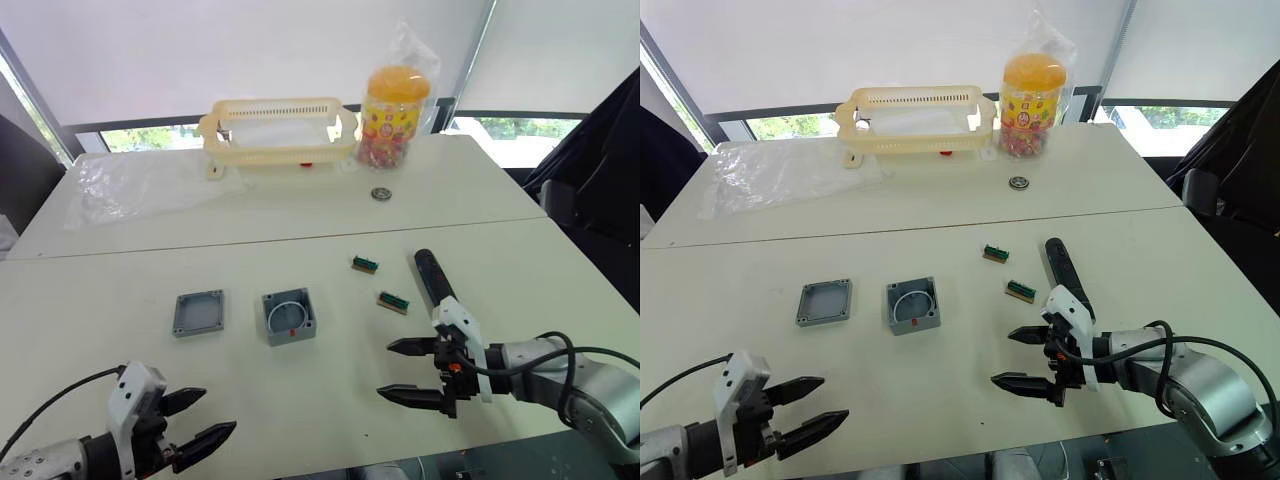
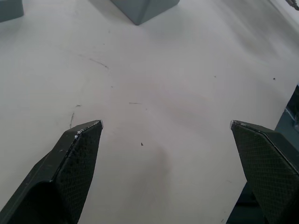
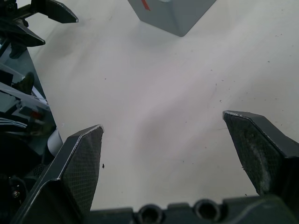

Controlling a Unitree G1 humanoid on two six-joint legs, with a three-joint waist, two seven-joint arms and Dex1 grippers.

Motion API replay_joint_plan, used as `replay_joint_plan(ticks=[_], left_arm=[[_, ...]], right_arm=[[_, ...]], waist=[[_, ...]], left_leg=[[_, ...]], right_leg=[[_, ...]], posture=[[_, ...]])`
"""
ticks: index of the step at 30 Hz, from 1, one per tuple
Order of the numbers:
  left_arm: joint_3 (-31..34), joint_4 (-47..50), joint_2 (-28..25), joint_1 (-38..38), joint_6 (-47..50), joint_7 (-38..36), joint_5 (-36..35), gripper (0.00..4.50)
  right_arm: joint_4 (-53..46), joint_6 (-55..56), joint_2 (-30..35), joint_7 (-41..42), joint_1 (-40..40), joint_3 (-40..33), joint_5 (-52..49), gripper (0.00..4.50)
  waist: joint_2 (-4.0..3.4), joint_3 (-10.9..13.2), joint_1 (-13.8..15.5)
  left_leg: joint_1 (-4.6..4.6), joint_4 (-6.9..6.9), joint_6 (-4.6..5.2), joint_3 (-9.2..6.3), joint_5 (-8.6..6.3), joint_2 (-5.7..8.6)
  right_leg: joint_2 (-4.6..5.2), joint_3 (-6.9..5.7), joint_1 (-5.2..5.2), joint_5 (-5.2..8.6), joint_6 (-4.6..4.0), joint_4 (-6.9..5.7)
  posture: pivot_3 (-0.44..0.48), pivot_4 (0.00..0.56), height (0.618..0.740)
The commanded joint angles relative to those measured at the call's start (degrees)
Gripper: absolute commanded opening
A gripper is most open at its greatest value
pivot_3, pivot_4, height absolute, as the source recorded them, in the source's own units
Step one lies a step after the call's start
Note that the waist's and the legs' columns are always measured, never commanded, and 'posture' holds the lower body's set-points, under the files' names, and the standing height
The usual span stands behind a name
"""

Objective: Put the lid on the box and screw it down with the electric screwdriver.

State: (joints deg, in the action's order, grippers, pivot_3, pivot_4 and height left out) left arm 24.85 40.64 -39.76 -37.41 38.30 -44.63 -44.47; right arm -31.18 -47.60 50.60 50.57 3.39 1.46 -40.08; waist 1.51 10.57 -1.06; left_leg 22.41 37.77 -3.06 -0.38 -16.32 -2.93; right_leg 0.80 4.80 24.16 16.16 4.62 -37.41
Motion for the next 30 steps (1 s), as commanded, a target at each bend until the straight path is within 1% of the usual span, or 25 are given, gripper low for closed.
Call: replay_joint_plan(ticks=[1, 8, 13, 16, 18, 20, 22, 23, 24, 25, 26, 28, 29, 30], left_arm=[[2.2, 1.3, 0.4, -0.8, -0.4, -0.1, -1.3, 4.5], [2.0, 1.5, 0.0, -0.6, 0.1, 0.8, -0.6, 4.5], [3.4, 0.9, -0.3, 0.1, 0.6, -0.3, -3.1, 4.5], [3.3, 0.5, -1.1, 1.2, 0.7, 0.9, -2.1, 4.5], [2.2, 1.1, -3.0, 3.1, 2.2, 5.5, 2.6, 4.5], [2.0, 1.6, -6.7, 5.2, 6.7, 7.7, 3.4, 4.5], [6.7, -2.2, -15.7, 13.1, 9.7, 1.9, -1.2, 4.5], [8.0, -4.6, -20.7, 17.5, 11.0, -1.6, -2.8, 4.5], [8.1, -6.8, -25.1, 21.5, 11.9, -4.4, -3.9, 4.5], [7.6, -8.1, -27.6, 24.0, 12.7, -6.0, -4.3, 4.5], [4.7, -10.0, -32.5, 28.6, 13.3, -8.5, -4.3, 4.5], [-2.3, -12.9, -39.3, 37.7, 13.1, -12.5, -4.0, 4.5], [-7.4, -14.0, -41.0, 44.3, 12.4, -14.1, -3.4, 4.5], [-12.1, -14.9, -41.2, 50.4, 12.1, -15.7, -2.3, 4.5]], right_arm=[[-0.9, 0.0, 0.5, 0.3, -0.1, -1.7, -0.5, 4.46], [-0.4, 0.8, -0.3, -0.9, 0.6, -1.0, 1.3, 4.46], [0.1, 1.0, -1.3, -0.7, 0.8, -2.0, 0.3, 4.46], [0.8, 0.8, -1.1, 0.0, 1.6, -1.7, 0.5, 4.46], [1.1, -0.4, -0.4, 0.0, 3.0, -1.6, 0.5, 4.46], [0.8, -2.6, 0.3, 0.3, 4.5, -2.5, -1.5, 4.46], [0.5, -7.4, 1.5, 0.5, 9.7, -5.8, -7.1, 4.46], [0.5, -9.4, 1.9, 0.3, 12.7, -7.0, -9.5, 4.46], [0.6, -11.5, 2.0, -0.2, 15.4, -7.7, -11.6, 4.46], [0.7, -13.0, 2.0, -0.7, 17.1, -8.0, -13.0, 4.46], [0.6, -14.9, 1.9, -1.4, 19.9, -7.8, -14.5, 4.46], [0.3, -18.0, 2.2, -2.4, 24.3, -6.9, -16.6, 4.46], [-0.3, -19.4, 2.8, -2.7, 26.1, -5.8, -16.8, 4.46], [-0.9, -20.3, 3.0, -3.1, 27.4, -5.0, -16.8, 4.46]], waist=[[0.0, 0.0, 0.0], [0.0, 0.0, 0.0], [0.0, 0.0, 0.0], [0.0, 0.0, 0.1], [0.0, 0.0, 0.1], [0.0, 0.0, 0.1], [0.01, 0.0, 0.3], [0.0, 0.1, 0.5], [0.0, 0.1, 0.5], [0.0, 0.1, 0.3], [-0.06, 0.0, 0.2], [-0.06, 0.1, 0.0], [-0.12, 0.1, -0.1], [-0.15, 0.1, -0.1]], left_leg=[[0.0, 0.0, 0.0, 0.0, 0.0, 0.0], [0.0, 0.08, 0.0, -0.01, 0.0, 0.0], [0.0, 0.1, 0.0, -0.01, 0.0, 0.0], [0.0, 0.11, 0.0, -0.01, 0.0, 0.0], [-0.01, 0.15, 0.0, -0.02, 0.0, 0.0], [-0.02, 0.17, 0.0, -0.06, 0.0, 0.0], [-0.02, 0.19, 0.0, -0.09, 0.0, 0.0], [-0.01, 0.24, 0.0, -0.13, 0.0, 0.0], [0.01, 0.33, 0.0, -0.17, 0.01, 0.0], [0.0, 0.38, 0.0, -0.18, 0.01, 0.0], [-0.01, 0.36, 0.0, -0.17, 0.01, -0.01], [-0.07, 0.3, 0.01, -0.09, 0.0, 0.0], [0.04, 0.21, 0.01, -0.05, 0.0, 0.0], [0.03, 0.21, 0.01, -0.01, 0.0, 0.0]], right_leg=[[0.0, 0.0, 0.0, 0.0, 0.0, 0.0], [0.0, -0.01, -0.03, 0.0, 0.0, -0.04], [0.0, -0.01, -0.04, 0.0, 0.0, -0.06], [0.0, -0.01, -0.05, 0.0, 0.0, -0.06], [-0.01, -0.01, -0.07, -0.01, 0.01, -0.08], [-0.03, -0.01, -0.08, -0.02, 0.03, -0.12], [-0.04, -0.01, -0.09, -0.03, 0.04, -0.16], [-0.06, -0.05, -0.06, -0.03, 0.04, -0.23], [-0.08, -0.09, 0.0, -0.04, 0.01, -0.37], [-0.09, -0.1, 0.02, -0.03, 0.0, -0.47], [-0.09, -0.09, 0.04, -0.03, 0.0, -0.46], [-0.05, -0.07, -0.02, 0.02, 0.06, -0.44], [-0.05, -0.03, 0.12, 0.0, 0.07, -0.39], [-0.05, -0.01, 0.13, 0.0, 0.09, -0.39]], posture=[[0.0, 0.15, 0.74], [0.0, 0.15, 0.74], [0.0, 0.15, 0.74], [0.0, 0.15, 0.74], [0.0, 0.15, 0.74], [0.0, 0.15, 0.74], [0.0, 0.15, 0.74], [0.0, 0.15, 0.74], [0.0, 0.15, 0.74], [0.0, 0.15, 0.74], [0.0, 0.15, 0.74], [0.0, 0.15, 0.74], [0.0, 0.15, 0.74], [0.0, 0.15, 0.74]])
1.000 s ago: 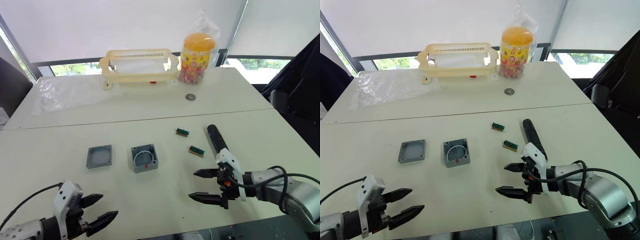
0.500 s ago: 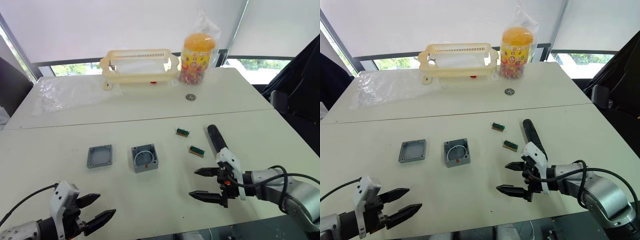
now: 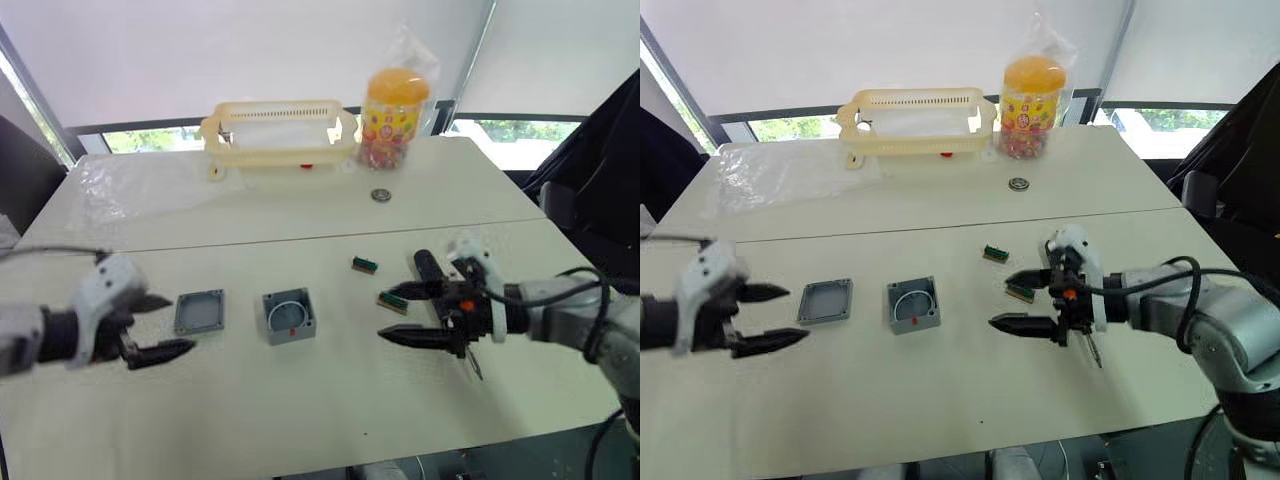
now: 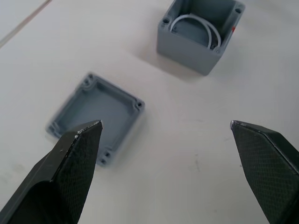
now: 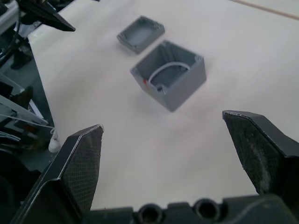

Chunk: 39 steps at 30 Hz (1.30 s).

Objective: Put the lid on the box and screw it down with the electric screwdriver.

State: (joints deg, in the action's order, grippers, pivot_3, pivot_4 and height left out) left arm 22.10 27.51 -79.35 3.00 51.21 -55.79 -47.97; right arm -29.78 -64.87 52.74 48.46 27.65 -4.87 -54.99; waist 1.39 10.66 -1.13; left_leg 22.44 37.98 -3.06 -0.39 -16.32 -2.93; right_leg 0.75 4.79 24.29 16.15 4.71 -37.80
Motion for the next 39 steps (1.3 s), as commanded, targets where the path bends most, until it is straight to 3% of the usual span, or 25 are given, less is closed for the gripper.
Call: replay_joint_plan(ticks=[1, 4, 5, 8, 10, 16, 26, 33, 36, 39], left_arm=[[-15.2, -2.9, -0.2, 17.6, -0.2, -6.0, 3.0, 4.5], [-27.9, -6.0, 5.7, 33.3, 1.0, -9.9, 8.5, 4.5], [-29.8, -6.8, 6.7, 35.7, 1.3, -10.7, 9.7, 4.5], [-41.1, -9.0, 16.2, 44.8, 2.0, -11.3, 16.1, 4.5], [-45.3, -9.2, 19.2, 46.9, 1.7, -12.3, 19.3, 4.5], [-50.1, -7.2, 24.2, 44.7, 1.1, -9.2, 25.8, 4.5], [-50.4, -0.7, 27.3, 36.1, 0.4, -3.3, 30.5, 4.5], [-50.7, -2.5, 30.3, 34.4, -0.5, -1.0, 34.2, 4.5], [-50.4, -2.8, 31.1, 34.3, -0.3, -1.4, 34.5, 3.68], [-50.8, -3.2, 31.5, 34.2, -1.0, -1.9, 35.2, 2.08]], right_arm=[[-3.2, -3.5, 1.1, -1.3, 4.0, 2.3, -1.7, 4.46], [-5.5, -2.8, 2.1, -1.6, 4.9, 5.1, 0.9, 4.46], [-5.8, -2.7, 2.2, -1.7, 5.0, 5.5, 1.3, 4.46], [-8.6, -1.7, 1.8, -5.0, 3.3, 8.3, 5.0, 4.46], [-9.8, -2.2, 0.9, -7.0, 2.5, 8.4, 5.4, 4.46], [-12.1, -3.8, -1.6, -12.0, -1.9, 5.1, 3.6, 4.46], [-12.0, -0.6, -3.2, -14.9, -6.6, 5.1, 5.9, 4.46], [-12.1, 0.8, -3.9, -15.1, -7.9, 5.7, 7.0, 4.46], [-12.4, 0.9, -4.1, -15.3, -8.5, 5.7, 7.4, 4.5], [-12.5, 1.4, -4.0, -15.2, -9.5, 5.5, 8.1, 4.5]], waist=[[-0.03, 0.0, 0.0], [-0.09, 0.0, 0.3], [-0.09, 0.0, 0.3], [-0.07, 0.0, 0.4], [-0.05, 0.0, 0.4], [-0.05, 0.0, -0.2], [-0.05, 0.0, 0.2], [-0.05, 0.0, 0.3], [-0.05, 0.0, 0.3], [-0.05, 0.0, 0.3]], left_leg=[[0.03, -0.02, 0.0, -0.01, 0.0, 0.0], [0.06, -0.07, 0.09, -0.09, -0.05, 0.0], [0.07, -0.07, 0.1, -0.12, -0.06, 0.0], [0.09, -0.01, 0.27, -0.13, -0.15, 0.0], [0.14, 0.08, 0.29, -0.16, -0.16, 0.01], [0.11, 0.11, 0.34, -0.19, -0.17, 0.0], [0.1, 0.22, 0.35, -0.2, -0.17, 0.01], [0.07, 0.22, 0.35, -0.21, -0.16, 0.01], [0.07, 0.22, 0.35, -0.21, -0.16, 0.02], [0.07, 0.22, 0.35, -0.21, -0.16, 0.02]], right_leg=[[-0.01, 0.0, 0.04, -0.08, 0.15, -0.02], [-0.1, -0.04, 0.08, -0.1, 0.25, -0.11], [-0.12, -0.06, 0.1, -0.1, 0.27, -0.13], [-0.11, -0.05, 0.13, -0.07, 0.32, -0.2], [-0.13, -0.06, 0.12, -0.07, 0.32, -0.21], [-0.17, 0.01, 0.16, -0.08, 0.33, -0.32], [-0.14, 0.02, 0.08, -0.08, 0.34, -0.35], [-0.15, 0.01, 0.04, -0.08, 0.34, -0.35], [-0.15, 0.01, 0.04, -0.08, 0.34, -0.35], [-0.15, 0.01, 0.04, -0.08, 0.34, -0.36]], posture=[[0.0, 0.15, 0.74], [0.0, 0.15, 0.74], [0.0, 0.15, 0.74], [0.0, 0.15, 0.74], [0.0, 0.15, 0.74], [0.0, 0.15, 0.74], [0.0, 0.15, 0.74], [0.0, 0.15, 0.74], [0.0, 0.15, 0.74], [0.0, 0.15, 0.74]])
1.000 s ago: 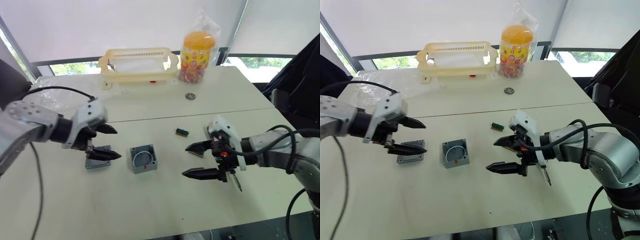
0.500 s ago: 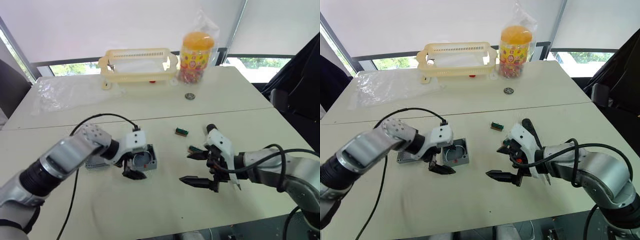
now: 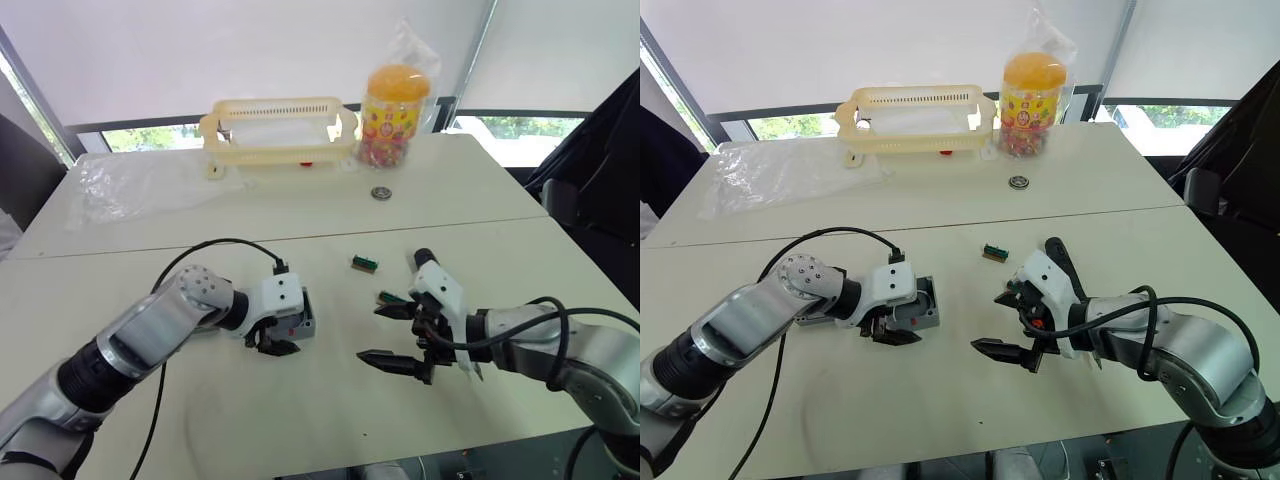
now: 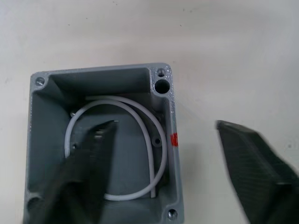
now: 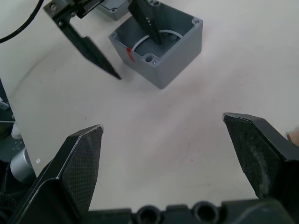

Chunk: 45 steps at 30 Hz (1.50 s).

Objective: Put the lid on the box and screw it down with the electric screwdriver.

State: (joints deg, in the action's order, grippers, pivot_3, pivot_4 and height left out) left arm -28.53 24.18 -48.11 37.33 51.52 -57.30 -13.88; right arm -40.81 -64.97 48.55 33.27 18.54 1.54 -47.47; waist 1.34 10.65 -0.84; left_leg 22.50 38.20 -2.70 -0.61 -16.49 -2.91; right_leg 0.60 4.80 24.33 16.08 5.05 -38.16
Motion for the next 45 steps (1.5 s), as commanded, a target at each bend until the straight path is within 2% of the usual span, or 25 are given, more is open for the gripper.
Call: replay_joint_plan(ticks=[1, 4, 5, 11, 15, 20, 25, 31, 44, 45], left_arm=[[-0.4, 0.1, 0.1, -0.2, -1.6, -0.7, 1.3, 1.6], [-0.8, -0.2, 0.1, -0.5, -2.4, -1.5, 1.8, 0.08], [-0.9, -0.4, 0.1, -0.6, -2.5, -1.6, 2.0, 0.03], [-1.5, -1.9, 0.2, -0.6, -4.8, -2.7, 4.0, 0.03], [-2.4, -8.3, -0.8, 0.1, -25.4, -7.6, 9.3, 0.03], [-1.9, -17.9, 1.6, 3.4, -40.0, -15.2, 10.8, 0.03], [-1.7, -21.4, 4.0, 6.1, -42.5, -22.6, 9.5, 0.03], [-1.8, -23.0, 6.1, 8.8, -40.4, -30.7, 8.3, 0.03], [-1.7, -27.8, 9.4, 9.9, -45.5, -34.3, 11.2, 0.03], [-1.6, -27.9, 9.5, 9.8, -45.7, -34.2, 11.2, 0.3]], right_arm=[[-1.5, 1.7, 0.3, 0.1, -0.8, -1.0, 0.7, 4.5], [-1.7, 2.1, 0.7, 0.3, -1.8, -1.5, 1.1, 4.5], [-1.6, 2.3, 0.9, 0.3, -2.1, -1.7, 1.3, 4.5], [-1.2, 2.9, 1.1, 0.7, -2.6, -2.2, 2.0, 4.5], [-0.7, 2.4, 1.6, 1.4, -2.0, -2.9, 1.3, 4.5], [-0.5, 2.0, 3.0, 2.9, -2.0, -4.0, 0.3, 4.5], [-1.4, 0.5, 3.2, 2.5, -2.5, -5.4, -1.2, 4.5], [-2.7, -1.6, 2.6, 0.3, -3.5, -7.0, -3.2, 4.5], [-4.1, -2.9, 1.6, -4.4, -5.1, -8.5, -6.8, 4.5], [-4.1, -2.9, 1.6, -4.6, -5.0, -8.5, -6.9, 4.5]], waist=[[0.0, 0.0, -0.1], [0.0, 0.0, -0.1], [0.0, 0.0, 0.0], [0.0, 0.0, 0.0], [-0.01, 0.0, 0.1], [0.0, 0.0, 0.3], [-0.01, 0.0, 0.0], [-0.01, 0.0, 0.0], [-0.01, 0.0, 0.0], [-0.01, 0.0, 0.0]], left_leg=[[0.0, 0.0, 0.0, 0.0, 0.0, 0.0], [0.0, 0.0, 0.0, 0.0, 0.0, 0.0], [0.0, 0.0, 0.0, 0.0, 0.0, 0.0], [-0.01, 0.0, 0.0, 0.0, 0.0, 0.0], [-0.03, 0.0, 0.0, 0.0, 0.0, 0.0], [-0.02, 0.03, 0.0, 0.01, 0.01, 0.01], [-0.01, 0.04, 0.01, 0.02, 0.01, 0.02], [-0.01, 0.03, 0.02, 0.0, 0.01, 0.0], [-0.01, 0.02, 0.02, -0.03, 0.01, 0.0], [-0.01, 0.03, 0.02, -0.03, 0.01, 0.0]], right_leg=[[0.0, 0.0, 0.0, 0.0, 0.0, 0.0], [0.0, 0.0, 0.0, 0.0, 0.0, 0.0], [0.0, 0.0, 0.0, 0.0, 0.0, 0.0], [0.0, 0.0, -0.01, 0.0, 0.0, 0.0], [0.0, 0.0, -0.02, 0.0, 0.0, 0.0], [0.02, -0.01, -0.08, 0.0, -0.02, 0.02], [0.02, -0.01, -0.08, 0.0, -0.01, 0.03], [0.0, -0.03, -0.06, -0.01, 0.0, 0.0], [-0.01, -0.03, -0.06, -0.01, 0.01, 0.0], [0.0, -0.03, -0.07, -0.01, 0.01, 0.0]], posture=[[0.0, 0.15, 0.74], [0.0, 0.15, 0.74], [0.0, 0.15, 0.74], [0.0, 0.15, 0.74], [0.0, 0.15, 0.74], [0.0, 0.15, 0.74], [0.0, 0.15, 0.74], [0.0, 0.15, 0.74], [0.0, 0.15, 0.74], [0.0, 0.15, 0.74]])
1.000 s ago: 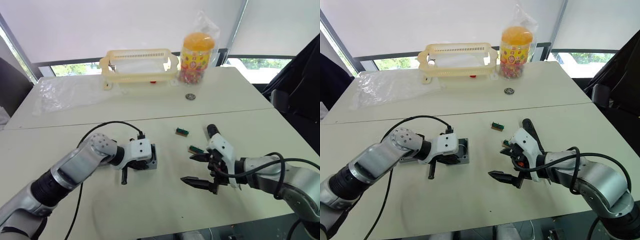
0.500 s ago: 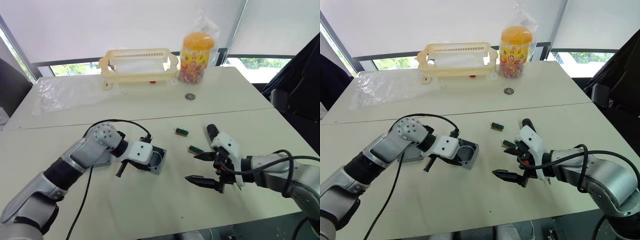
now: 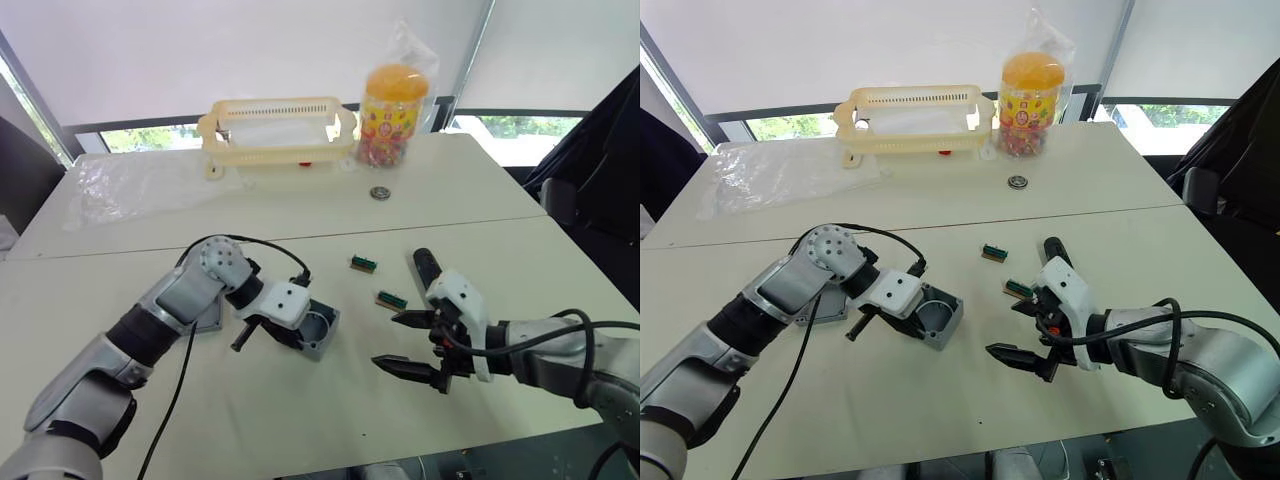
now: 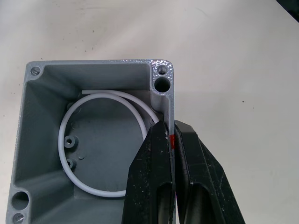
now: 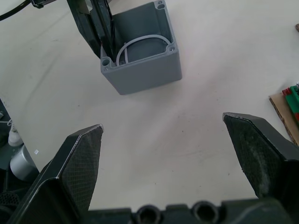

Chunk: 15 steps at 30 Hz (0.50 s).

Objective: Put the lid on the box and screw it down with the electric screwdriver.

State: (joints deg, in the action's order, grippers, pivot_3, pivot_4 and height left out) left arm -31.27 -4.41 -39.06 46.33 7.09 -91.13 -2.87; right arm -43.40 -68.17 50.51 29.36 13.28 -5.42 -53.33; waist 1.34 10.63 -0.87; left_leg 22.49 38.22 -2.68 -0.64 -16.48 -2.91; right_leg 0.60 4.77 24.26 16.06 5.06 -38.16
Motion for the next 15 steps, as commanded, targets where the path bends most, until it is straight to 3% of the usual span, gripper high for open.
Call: replay_joint_plan(ticks=[1, 2, 6, 10, 15], left_arm=[[1.2, 0.6, 0.5, 0.8, -1.4, -0.4, 0.2, 0.63], [1.3, 0.6, 0.6, 0.8, -1.6, -0.2, 0.3, 0.94], [2.2, 2.9, -0.1, -0.1, 0.4, 0.0, -0.5, 2.92], [4.9, 7.8, -3.8, -0.2, 6.0, -1.2, -3.4, 2.92], [12.1, 15.0, -11.5, 1.0, 19.1, -1.4, -12.3, 2.92]], right_arm=[[-1.4, 0.3, -0.3, -0.8, 0.3, -1.5, -1.1, 4.5], [-1.3, 0.4, -0.2, -0.9, 0.4, -1.5, -1.2, 4.5], [-1.1, 0.6, 0.1, -1.1, 0.4, -1.4, -1.6, 4.5], [-0.7, 0.7, 0.1, -0.6, 0.9, -1.5, -2.5, 4.5], [0.7, 0.8, -1.1, 0.3, 2.0, -3.8, -7.8, 4.5]], waist=[[0.0, 0.0, 0.0], [0.0, 0.0, 0.0], [0.0, 0.0, 0.1], [0.0, 0.0, -0.2], [0.0, 0.0, -0.2]], left_leg=[[0.0, 0.0, 0.0, 0.0, 0.0, 0.0], [0.0, 0.0, 0.0, 0.01, 0.0, 0.0], [0.0, 0.0, 0.0, 0.0, 0.0, 0.0], [0.0, 0.0, 0.0, 0.0, 0.0, 0.0], [-0.01, -0.02, 0.01, -0.04, 0.0, -0.02]], right_leg=[[0.0, 0.0, 0.0, 0.0, 0.0, 0.0], [0.01, 0.0, -0.01, 0.0, 0.0, 0.0], [0.0, 0.0, -0.01, 0.0, 0.0, 0.0], [0.0, 0.0, 0.0, 0.0, 0.01, 0.0], [-0.02, -0.02, 0.0, 0.0, 0.01, -0.03]], posture=[[0.0, 0.15, 0.74], [0.0, 0.15, 0.74], [0.0, 0.15, 0.74], [0.0, 0.15, 0.74], [0.0, 0.15, 0.74]])
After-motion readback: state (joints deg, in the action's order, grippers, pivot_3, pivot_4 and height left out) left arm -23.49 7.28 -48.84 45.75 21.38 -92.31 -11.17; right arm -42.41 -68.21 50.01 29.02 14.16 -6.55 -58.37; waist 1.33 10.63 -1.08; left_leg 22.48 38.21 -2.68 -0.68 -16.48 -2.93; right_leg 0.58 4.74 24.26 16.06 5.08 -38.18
